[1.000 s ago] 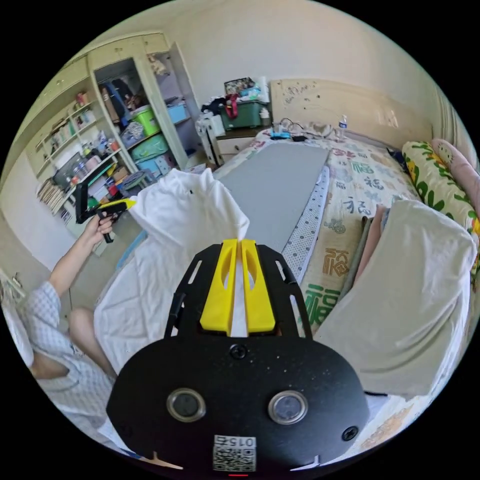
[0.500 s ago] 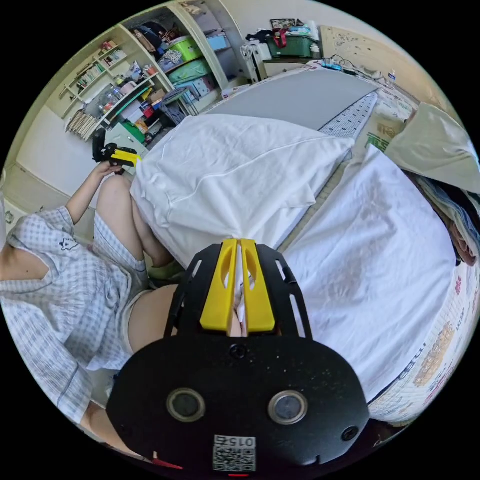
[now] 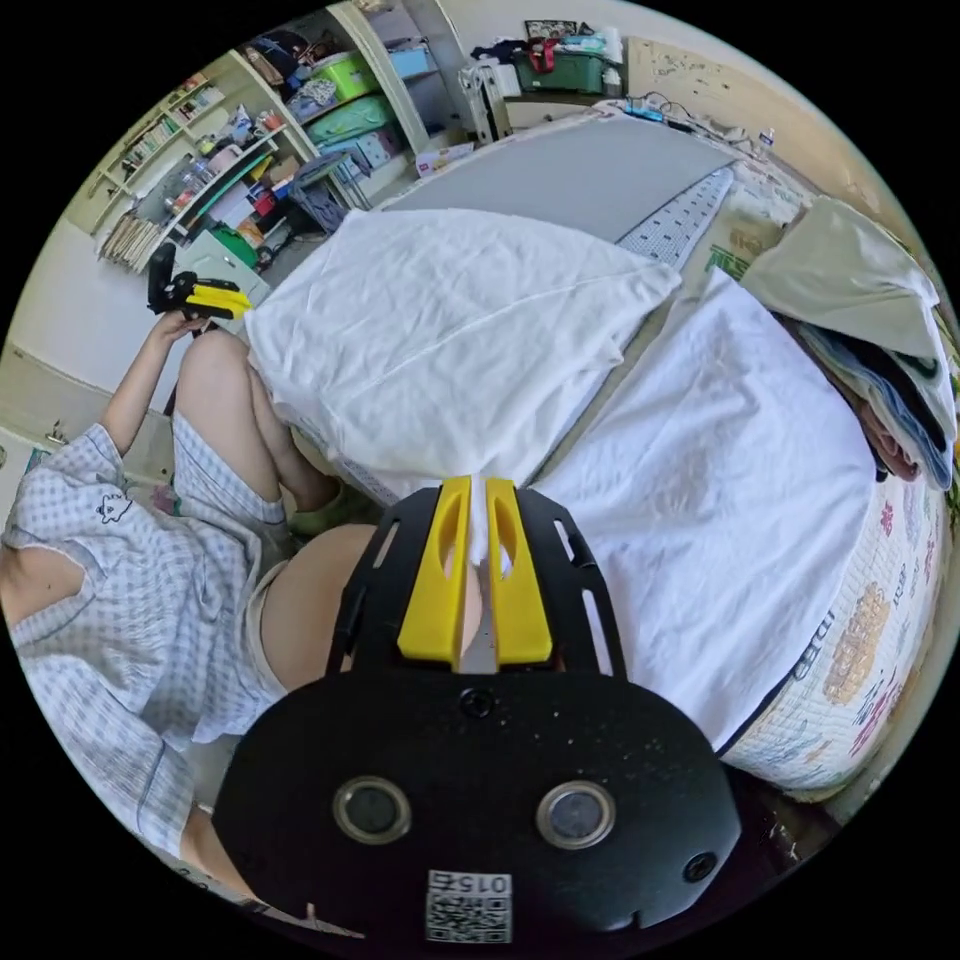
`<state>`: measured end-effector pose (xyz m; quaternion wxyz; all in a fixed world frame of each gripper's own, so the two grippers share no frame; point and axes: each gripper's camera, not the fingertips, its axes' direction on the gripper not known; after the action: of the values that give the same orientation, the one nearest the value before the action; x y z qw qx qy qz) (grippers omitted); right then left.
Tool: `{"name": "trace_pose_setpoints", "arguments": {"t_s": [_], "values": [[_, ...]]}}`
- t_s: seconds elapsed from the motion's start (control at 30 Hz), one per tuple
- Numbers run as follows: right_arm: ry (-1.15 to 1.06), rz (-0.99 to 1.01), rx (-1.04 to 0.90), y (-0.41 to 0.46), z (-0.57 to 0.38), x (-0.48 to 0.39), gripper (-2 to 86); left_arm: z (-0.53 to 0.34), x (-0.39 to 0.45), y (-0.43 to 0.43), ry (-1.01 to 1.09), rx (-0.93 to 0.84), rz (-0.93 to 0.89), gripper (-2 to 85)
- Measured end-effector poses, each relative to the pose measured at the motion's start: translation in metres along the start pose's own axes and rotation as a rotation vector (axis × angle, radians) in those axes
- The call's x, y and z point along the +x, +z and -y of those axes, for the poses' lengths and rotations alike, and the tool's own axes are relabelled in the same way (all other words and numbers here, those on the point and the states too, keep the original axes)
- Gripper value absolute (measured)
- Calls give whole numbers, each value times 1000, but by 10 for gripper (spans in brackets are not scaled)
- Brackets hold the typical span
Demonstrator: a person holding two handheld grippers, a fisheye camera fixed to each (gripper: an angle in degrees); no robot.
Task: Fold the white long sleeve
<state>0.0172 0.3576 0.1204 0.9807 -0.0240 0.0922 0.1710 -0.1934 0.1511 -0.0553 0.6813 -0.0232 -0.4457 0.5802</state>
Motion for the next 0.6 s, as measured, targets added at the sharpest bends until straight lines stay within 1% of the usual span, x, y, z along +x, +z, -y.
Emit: {"name": "trace_pose_setpoints", "arguments": {"t_s": [0.07, 0.1, 0.17, 0.23, 0.27, 0.33, 0.43, 0.53, 0.6], "values": [[125, 15, 144, -17, -12, 21, 56, -6, -29, -19, -164, 116, -4, 34], [157, 20, 181, -20, -14, 27, 59, -7, -38, -24, -218, 153, -5, 38], [290, 76, 334, -25, -18, 51, 81, -11, -72, -37, -422, 312, -30, 66], [354, 129, 438, -19, -16, 61, 86, -11, -93, -37, -557, 404, -38, 81], [389, 153, 489, -10, -13, 65, 90, -8, -104, -34, -622, 456, -30, 87], [432, 178, 512, 9, -5, 72, 95, -2, -117, -25, -700, 505, -2, 93], [479, 199, 445, 45, 15, 87, 107, 13, -142, 1, -786, 493, 14, 104], [528, 181, 423, 71, 24, 102, 120, 26, -168, 28, -809, 428, 30, 113], [597, 191, 411, 85, 24, 115, 125, 29, -183, 45, -823, 389, 8, 115]]}}
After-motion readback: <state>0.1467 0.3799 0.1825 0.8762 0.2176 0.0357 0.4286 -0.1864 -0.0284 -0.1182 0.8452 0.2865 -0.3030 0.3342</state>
